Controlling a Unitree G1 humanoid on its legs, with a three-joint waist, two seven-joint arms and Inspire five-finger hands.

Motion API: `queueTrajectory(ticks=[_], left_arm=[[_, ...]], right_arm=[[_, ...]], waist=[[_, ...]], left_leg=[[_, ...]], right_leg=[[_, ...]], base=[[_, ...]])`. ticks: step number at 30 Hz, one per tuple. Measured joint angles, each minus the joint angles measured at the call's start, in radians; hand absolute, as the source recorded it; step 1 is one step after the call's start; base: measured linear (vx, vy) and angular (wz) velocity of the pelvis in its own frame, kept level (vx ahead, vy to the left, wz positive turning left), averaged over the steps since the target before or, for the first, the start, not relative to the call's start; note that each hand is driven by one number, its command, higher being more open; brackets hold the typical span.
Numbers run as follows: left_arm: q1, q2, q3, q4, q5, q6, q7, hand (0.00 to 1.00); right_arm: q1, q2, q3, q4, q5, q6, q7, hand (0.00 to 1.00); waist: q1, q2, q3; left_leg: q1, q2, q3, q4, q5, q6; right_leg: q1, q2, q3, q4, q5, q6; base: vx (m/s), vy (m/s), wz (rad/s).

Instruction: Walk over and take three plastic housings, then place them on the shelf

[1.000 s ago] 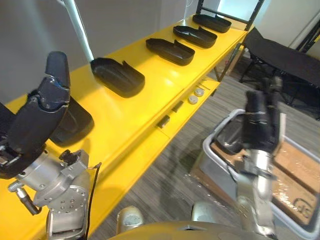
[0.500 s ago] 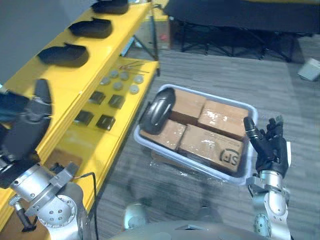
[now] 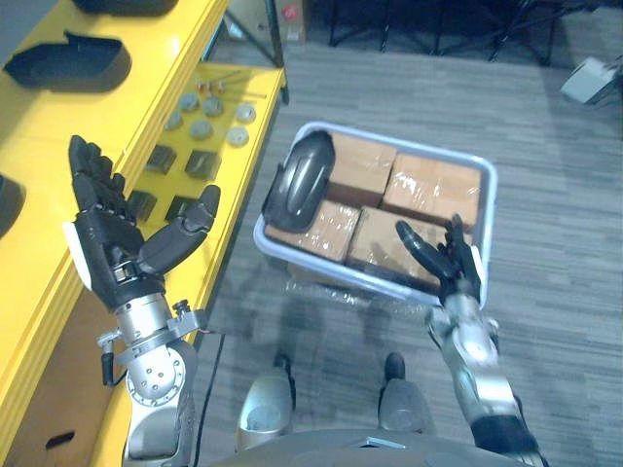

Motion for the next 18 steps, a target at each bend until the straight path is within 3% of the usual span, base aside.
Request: queueTrajectory(ticks=[3,8,13,18], left_arm=[[-0.038,0.0,-0.037,0.021,0.003,0.013,-0.003,1.0],[-0.072,0.009,-0.122,0.064,0.003,0.012,-0.03,1.0],[-0.11,0.021,-0.215,0.153,-0.013,0.012,-0.107,1.0],[-0.147,0.028,-0.28,0.194,-0.036,0.012,-0.149,1.0]], right_arm=[[-0.252,-0.058,0.014,0.144,-0.02,0.061,-0.077,1.0],[-0.541,-0.133,0.016,0.352,-0.056,0.124,-0.171,1.0],[-0.663,-0.175,0.029,0.407,-0.057,0.164,-0.209,1.0],[-0.764,-0.215,0.063,0.505,-0.078,0.24,-0.229,1.0]], waist=[[0.04,0.03,0.064],[0.115,0.049,0.082],[0.134,0.05,0.089],[0.147,0.053,0.107]], left_leg=[[-0.044,-0.009,-0.03,0.012,0.025,-0.001],[-0.096,-0.019,-0.077,-0.028,0.076,-0.012],[-0.122,-0.029,-0.102,-0.029,0.088,-0.012],[-0.135,-0.03,-0.111,-0.021,0.092,-0.013]], right_leg=[[-0.005,-0.002,-0.038,-0.031,0.033,0.003],[-0.026,-0.001,-0.087,-0.073,0.069,-0.004],[-0.033,-0.005,-0.114,-0.078,0.081,-0.006],[-0.035,-0.006,-0.133,-0.078,0.085,-0.007]], base=[[-0.16,0.033,0.31],[-0.05,-0.019,0.29],[0.01,0.0,0.17],[-0.01,0.0,0.05]])
